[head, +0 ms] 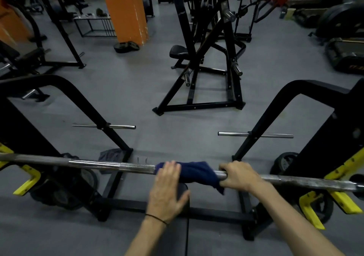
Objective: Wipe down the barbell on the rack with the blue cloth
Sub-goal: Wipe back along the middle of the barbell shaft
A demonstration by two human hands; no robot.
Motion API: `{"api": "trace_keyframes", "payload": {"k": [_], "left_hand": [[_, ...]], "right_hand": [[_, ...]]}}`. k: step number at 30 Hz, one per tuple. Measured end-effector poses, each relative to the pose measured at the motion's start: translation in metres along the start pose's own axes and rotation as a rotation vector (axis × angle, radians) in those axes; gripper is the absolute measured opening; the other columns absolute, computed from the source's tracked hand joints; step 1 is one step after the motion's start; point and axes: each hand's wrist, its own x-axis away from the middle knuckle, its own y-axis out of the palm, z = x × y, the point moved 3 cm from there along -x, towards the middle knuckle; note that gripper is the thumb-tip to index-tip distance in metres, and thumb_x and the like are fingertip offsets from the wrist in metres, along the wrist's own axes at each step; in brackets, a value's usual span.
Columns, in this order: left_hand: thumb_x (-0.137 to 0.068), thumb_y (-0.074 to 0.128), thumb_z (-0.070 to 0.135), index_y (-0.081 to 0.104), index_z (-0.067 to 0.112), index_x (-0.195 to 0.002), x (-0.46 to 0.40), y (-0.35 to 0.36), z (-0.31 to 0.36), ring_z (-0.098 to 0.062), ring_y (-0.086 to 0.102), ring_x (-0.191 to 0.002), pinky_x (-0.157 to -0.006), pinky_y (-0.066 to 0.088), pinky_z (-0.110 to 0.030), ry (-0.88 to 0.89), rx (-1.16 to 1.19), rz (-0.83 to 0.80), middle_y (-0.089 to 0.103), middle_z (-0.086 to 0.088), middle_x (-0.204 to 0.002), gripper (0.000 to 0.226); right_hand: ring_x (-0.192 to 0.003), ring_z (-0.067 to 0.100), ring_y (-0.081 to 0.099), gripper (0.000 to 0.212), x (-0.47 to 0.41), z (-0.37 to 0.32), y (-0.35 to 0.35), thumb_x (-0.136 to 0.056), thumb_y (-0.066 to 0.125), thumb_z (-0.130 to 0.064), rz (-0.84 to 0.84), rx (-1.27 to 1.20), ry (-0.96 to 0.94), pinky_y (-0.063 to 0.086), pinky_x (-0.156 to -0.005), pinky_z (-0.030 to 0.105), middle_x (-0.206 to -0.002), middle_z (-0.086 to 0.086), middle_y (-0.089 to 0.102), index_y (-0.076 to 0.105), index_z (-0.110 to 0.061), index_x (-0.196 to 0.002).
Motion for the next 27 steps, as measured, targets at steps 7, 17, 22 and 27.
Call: {"api": "trace_keyframes", "payload": {"k": [7,17,22,27], "left_hand": [[-0.098,0.041,0.062,0.036,-0.010,-0.149,-0.014,0.010,0.019,-0.044,0.022,-0.150,-0.124,0.011,-0.058,-0.274,0.000,0.091,0.034,-0.027,-0.157,0.088],[-0.096,0.048,0.056,0.036,0.003,-0.154,-0.004,-0.003,-0.017,-0.029,0.028,-0.151,-0.126,0.016,-0.047,-0.033,-0.015,0.002,0.035,-0.014,-0.160,0.079],[-0.099,0.036,0.065,0.040,-0.006,-0.149,-0.007,-0.004,-0.025,-0.040,0.025,-0.150,-0.126,0.010,-0.052,-0.334,-0.023,0.044,0.038,-0.023,-0.156,0.087],[-0.097,0.035,0.072,0.028,0.005,-0.157,-0.026,0.028,0.100,-0.032,0.021,-0.153,-0.124,0.012,-0.049,0.014,0.078,-0.067,0.028,-0.013,-0.164,0.090]], "right_hand": [[-0.074,0.027,0.051,0.035,0.023,-0.037,0.038,-0.059,0.083,-0.016,0.559,0.148,-0.002,0.043,-0.063,0.040,-0.083,0.003,0.054,0.059,-0.018,-0.085],[-0.066,0.023,0.054,0.039,0.020,-0.023,0.036,-0.055,0.085,-0.009,0.634,0.079,-0.054,0.045,-0.055,0.037,-0.077,0.000,0.057,0.062,-0.017,-0.085],[-0.062,0.024,0.054,0.037,0.019,-0.030,0.034,-0.056,0.088,-0.013,0.676,0.086,-0.046,0.041,-0.053,0.036,-0.073,-0.001,0.057,0.063,-0.019,-0.082],[-0.058,0.025,0.056,0.026,0.016,-0.026,0.034,-0.059,0.078,-0.007,0.731,0.131,-0.074,0.043,-0.050,0.037,-0.068,0.000,0.056,0.060,-0.018,-0.075]]}}
